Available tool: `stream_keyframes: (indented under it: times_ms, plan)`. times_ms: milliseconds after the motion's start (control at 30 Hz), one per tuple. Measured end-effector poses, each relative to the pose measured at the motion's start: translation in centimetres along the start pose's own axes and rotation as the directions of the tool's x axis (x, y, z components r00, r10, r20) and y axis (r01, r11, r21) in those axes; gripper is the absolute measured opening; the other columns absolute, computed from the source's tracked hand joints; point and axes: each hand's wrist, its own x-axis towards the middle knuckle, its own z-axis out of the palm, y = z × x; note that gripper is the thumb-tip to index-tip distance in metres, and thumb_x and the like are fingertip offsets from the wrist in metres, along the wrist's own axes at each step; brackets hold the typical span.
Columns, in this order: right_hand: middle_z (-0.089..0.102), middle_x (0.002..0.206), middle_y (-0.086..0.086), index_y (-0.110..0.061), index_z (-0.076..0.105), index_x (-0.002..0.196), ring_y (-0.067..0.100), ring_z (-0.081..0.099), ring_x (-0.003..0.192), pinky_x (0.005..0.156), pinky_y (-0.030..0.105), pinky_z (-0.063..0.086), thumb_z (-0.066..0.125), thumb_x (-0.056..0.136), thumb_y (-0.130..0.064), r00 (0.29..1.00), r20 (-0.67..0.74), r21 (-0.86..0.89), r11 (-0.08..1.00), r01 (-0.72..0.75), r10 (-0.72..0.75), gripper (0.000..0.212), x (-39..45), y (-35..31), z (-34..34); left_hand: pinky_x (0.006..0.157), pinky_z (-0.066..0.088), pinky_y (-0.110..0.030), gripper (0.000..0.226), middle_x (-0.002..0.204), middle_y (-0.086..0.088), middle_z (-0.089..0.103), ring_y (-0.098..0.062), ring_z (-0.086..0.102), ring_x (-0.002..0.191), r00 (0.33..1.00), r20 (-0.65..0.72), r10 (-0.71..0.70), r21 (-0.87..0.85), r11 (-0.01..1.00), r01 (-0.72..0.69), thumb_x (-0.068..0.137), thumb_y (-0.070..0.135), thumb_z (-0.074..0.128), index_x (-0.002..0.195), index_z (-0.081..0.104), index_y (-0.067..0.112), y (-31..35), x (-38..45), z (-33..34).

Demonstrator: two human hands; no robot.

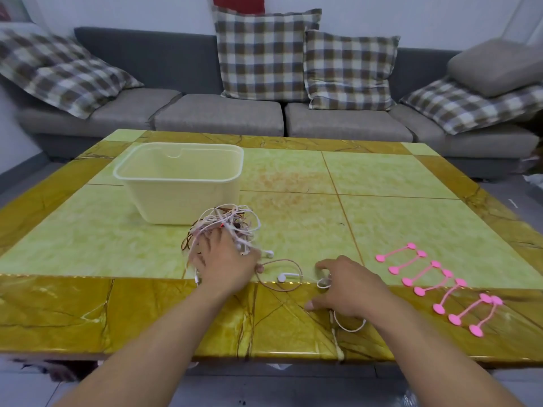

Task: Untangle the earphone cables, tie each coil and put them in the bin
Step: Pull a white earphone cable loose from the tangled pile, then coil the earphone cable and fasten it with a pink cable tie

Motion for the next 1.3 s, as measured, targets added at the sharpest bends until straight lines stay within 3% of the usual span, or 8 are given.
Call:
stream_keyframes:
  times_ms: [133, 300, 467, 633, 767, 900, 1133, 1300]
  plan:
    - [0.069, 0.095, -0.012, -0.033, 0.069, 0.089, 0.015, 0.065, 0.093, 0.077, 0.030, 0.052, 0.077, 0.085, -0.037, 0.999, -0.038, 0.078, 0.997, -0.009, 0.012, 0.009, 0.9, 0.0, 0.4, 0.122, -0.002, -0.055, 0.089, 0.165, -0.003, 0.020, -0.028, 0.000, 0.155, 0.992, -0.105, -0.073, 0.022, 0.997, 0.076, 0.087, 0.050, 0.067, 0.158, 0.022, 0.021, -2.3, 0.8, -1.7]
    - [0.066, 0.078, -0.007, -0.025, 0.066, 0.083, 0.011, 0.062, 0.070, 0.057, 0.026, 0.046, 0.065, 0.095, -0.023, 0.990, -0.126, 0.305, 0.947, 0.105, -0.070, 0.013, 1.6, 0.0, 1.3, 0.123, -0.003, -0.053, 0.090, 0.162, -0.004, 0.024, -0.030, 0.000, 0.155, 0.979, -0.196, -0.060, 0.085, 0.993, 0.078, 0.082, 0.039, 0.076, 0.154, 0.028, 0.014, -5.0, 1.0, -4.0]
    - [0.067, 0.074, 0.007, -0.003, 0.067, 0.092, 0.016, 0.060, 0.060, 0.059, 0.027, 0.053, 0.065, 0.099, -0.011, 0.984, -0.158, 0.920, 0.351, 0.177, -0.080, 0.010, 0.8, -1.0, 0.2, 0.106, 0.043, -0.049, 0.050, 0.125, -0.008, 0.066, -0.032, 0.056, 0.122, 0.983, -0.184, -0.029, 0.003, 1.000, 0.030, 0.078, 0.030, 0.077, 0.122, 0.056, 0.017, -6.2, 0.2, -6.2]
    - [0.068, 0.083, 0.007, -0.005, 0.072, 0.095, 0.018, 0.060, 0.070, 0.068, 0.029, 0.050, 0.067, 0.098, -0.015, 0.988, -0.115, 0.977, 0.170, 0.131, -0.101, 0.011, 0.6, -0.9, -0.3, 0.077, 0.052, -0.033, 0.011, 0.073, 0.011, 0.072, -0.006, 0.067, 0.077, 0.986, -0.166, -0.016, -0.230, 0.973, -0.023, 0.085, 0.019, 0.071, 0.081, 0.072, 0.029, -5.4, -2.0, -8.9]
    - [0.078, 0.093, -0.004, -0.015, 0.077, 0.103, 0.016, 0.071, 0.088, 0.080, 0.030, 0.054, 0.070, 0.096, -0.028, 0.988, -0.111, 0.932, 0.334, 0.142, -0.109, 0.017, -0.6, -0.6, -0.5, 0.084, 0.048, -0.044, 0.034, 0.073, 0.002, 0.068, -0.031, 0.063, 0.083, 0.932, -0.360, -0.038, -0.066, 0.998, 0.015, 0.085, 0.052, 0.058, 0.070, 0.070, 0.023, -4.9, -2.5, -10.4]
    - [0.077, 0.099, -0.014, -0.027, 0.080, 0.098, 0.005, 0.069, 0.098, 0.088, 0.029, 0.052, 0.076, 0.089, -0.038, 0.967, -0.254, 0.764, 0.614, 0.200, 0.000, 0.015, -1.8, 0.5, 0.0, 0.094, 0.032, -0.045, 0.018, 0.088, -0.003, 0.066, -0.034, 0.054, 0.104, 0.825, -0.497, 0.268, 0.092, 0.962, -0.257, 0.084, 0.036, 0.070, 0.073, 0.070, 0.021, -2.6, -3.5, -8.7]
    - [0.057, 0.132, -0.005, -0.028, 0.058, 0.138, 0.013, 0.055, 0.115, 0.086, 0.027, 0.042, 0.089, 0.075, -0.040, 0.977, -0.213, 0.594, 0.798, 0.106, 0.029, 0.071, -3.2, 3.7, 0.2, 0.122, 0.022, -0.037, 0.051, 0.156, 0.002, 0.044, -0.019, 0.028, 0.149, 0.812, 0.340, 0.474, 0.094, 0.842, -0.531, 0.096, 0.042, 0.063, 0.145, 0.050, 0.034, -0.5, -4.9, -1.7]
    - [0.060, 0.132, 0.001, -0.030, 0.059, 0.135, 0.022, 0.059, 0.119, 0.098, 0.033, 0.050, 0.091, 0.066, -0.042, 0.996, -0.068, 0.217, 0.975, -0.042, 0.058, 0.077, -3.0, 5.4, 1.2, 0.126, 0.009, -0.048, 0.049, 0.168, 0.006, 0.017, -0.024, 0.007, 0.156, 0.807, 0.452, 0.380, 0.324, 0.773, -0.545, 0.106, 0.048, 0.039, 0.154, 0.034, 0.044, -1.3, -3.0, 0.2]
